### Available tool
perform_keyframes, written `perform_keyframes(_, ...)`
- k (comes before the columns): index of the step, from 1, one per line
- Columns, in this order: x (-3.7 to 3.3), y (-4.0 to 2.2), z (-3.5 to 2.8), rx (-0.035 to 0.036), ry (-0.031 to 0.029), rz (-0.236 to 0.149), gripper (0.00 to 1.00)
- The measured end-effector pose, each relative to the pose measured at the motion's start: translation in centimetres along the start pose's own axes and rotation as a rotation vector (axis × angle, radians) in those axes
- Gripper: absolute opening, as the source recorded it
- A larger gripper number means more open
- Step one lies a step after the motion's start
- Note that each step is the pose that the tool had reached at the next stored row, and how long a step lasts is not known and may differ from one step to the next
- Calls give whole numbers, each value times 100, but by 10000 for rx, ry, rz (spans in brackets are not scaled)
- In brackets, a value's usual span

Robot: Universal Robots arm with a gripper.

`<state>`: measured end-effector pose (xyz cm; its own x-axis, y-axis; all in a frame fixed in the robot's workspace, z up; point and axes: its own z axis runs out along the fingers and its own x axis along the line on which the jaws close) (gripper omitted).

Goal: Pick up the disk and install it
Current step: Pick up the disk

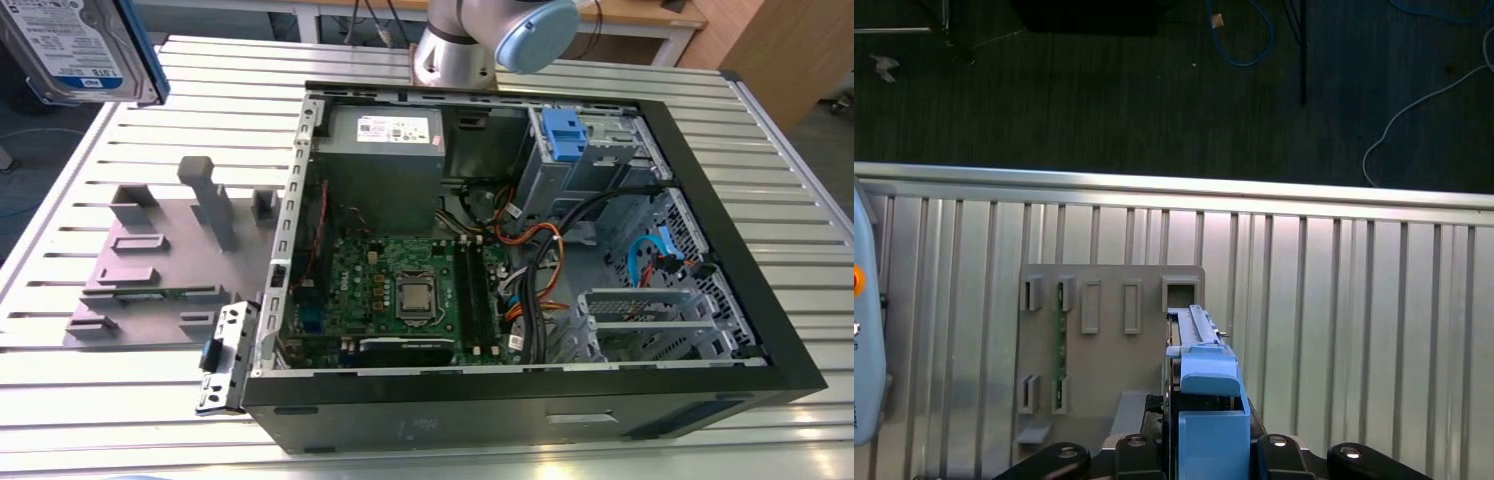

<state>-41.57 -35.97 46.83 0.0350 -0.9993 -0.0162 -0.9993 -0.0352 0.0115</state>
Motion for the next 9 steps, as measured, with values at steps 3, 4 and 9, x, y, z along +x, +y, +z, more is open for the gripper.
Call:
perform_keyframes(3, 0, 0, -8, 0, 0, 0, 36)
perform_keyframes(4, 0, 0, -10, 1, 0, -1, 36)
perform_keyframes(9, 0, 0, -20, 0, 0, 0, 36)
